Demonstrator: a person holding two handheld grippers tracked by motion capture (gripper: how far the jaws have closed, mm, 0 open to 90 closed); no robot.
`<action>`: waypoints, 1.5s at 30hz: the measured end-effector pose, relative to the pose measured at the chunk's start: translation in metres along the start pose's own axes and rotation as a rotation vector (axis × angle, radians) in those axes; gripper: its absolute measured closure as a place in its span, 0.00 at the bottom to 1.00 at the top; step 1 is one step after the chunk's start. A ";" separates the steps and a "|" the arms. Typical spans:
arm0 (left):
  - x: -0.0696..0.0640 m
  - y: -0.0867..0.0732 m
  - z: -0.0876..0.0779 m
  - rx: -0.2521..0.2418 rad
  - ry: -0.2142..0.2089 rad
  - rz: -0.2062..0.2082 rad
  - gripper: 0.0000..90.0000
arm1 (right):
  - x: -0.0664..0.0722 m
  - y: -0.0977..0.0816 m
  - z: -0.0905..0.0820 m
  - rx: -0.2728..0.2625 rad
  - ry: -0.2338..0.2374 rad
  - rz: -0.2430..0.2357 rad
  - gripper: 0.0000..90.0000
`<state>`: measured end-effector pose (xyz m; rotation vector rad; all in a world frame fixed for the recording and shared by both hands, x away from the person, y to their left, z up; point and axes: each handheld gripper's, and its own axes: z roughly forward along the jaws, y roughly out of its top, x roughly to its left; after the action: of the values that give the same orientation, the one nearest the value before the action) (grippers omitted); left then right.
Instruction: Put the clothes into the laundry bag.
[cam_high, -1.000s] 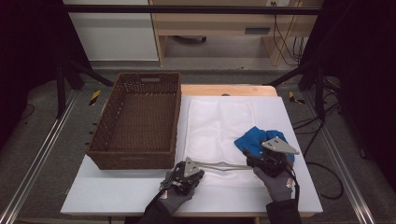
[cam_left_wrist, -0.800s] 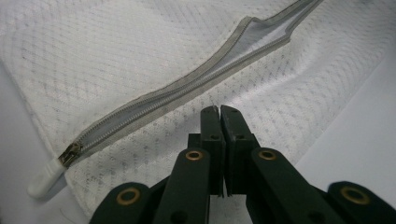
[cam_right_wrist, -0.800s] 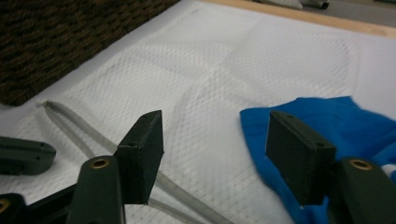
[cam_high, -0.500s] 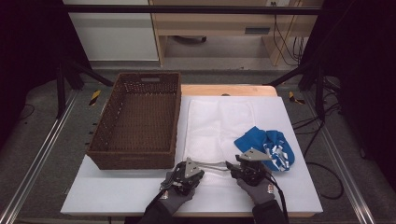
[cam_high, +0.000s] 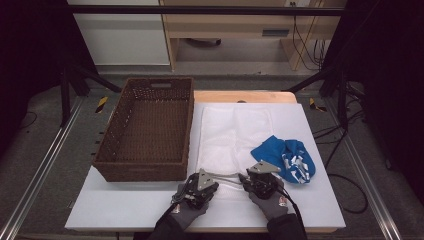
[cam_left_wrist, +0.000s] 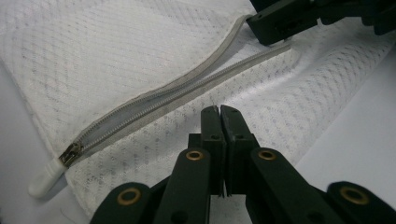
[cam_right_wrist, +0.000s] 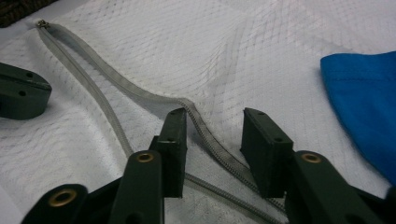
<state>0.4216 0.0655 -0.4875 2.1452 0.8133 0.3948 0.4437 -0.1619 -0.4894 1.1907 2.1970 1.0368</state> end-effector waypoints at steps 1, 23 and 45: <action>0.000 0.000 0.000 0.000 0.000 0.000 0.98 | 0.001 0.000 0.000 -0.001 -0.006 0.005 0.80; 0.001 0.012 -0.010 -0.018 -0.033 -0.006 0.83 | -0.007 0.023 -0.019 -0.074 0.008 -0.010 1.00; 0.017 0.075 0.004 -0.059 0.029 0.068 0.64 | -0.011 0.027 -0.032 -0.131 0.034 -0.005 1.00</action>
<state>0.4682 0.0388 -0.4319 2.1209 0.7371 0.4802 0.4429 -0.1747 -0.4479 1.1174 2.1197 1.1875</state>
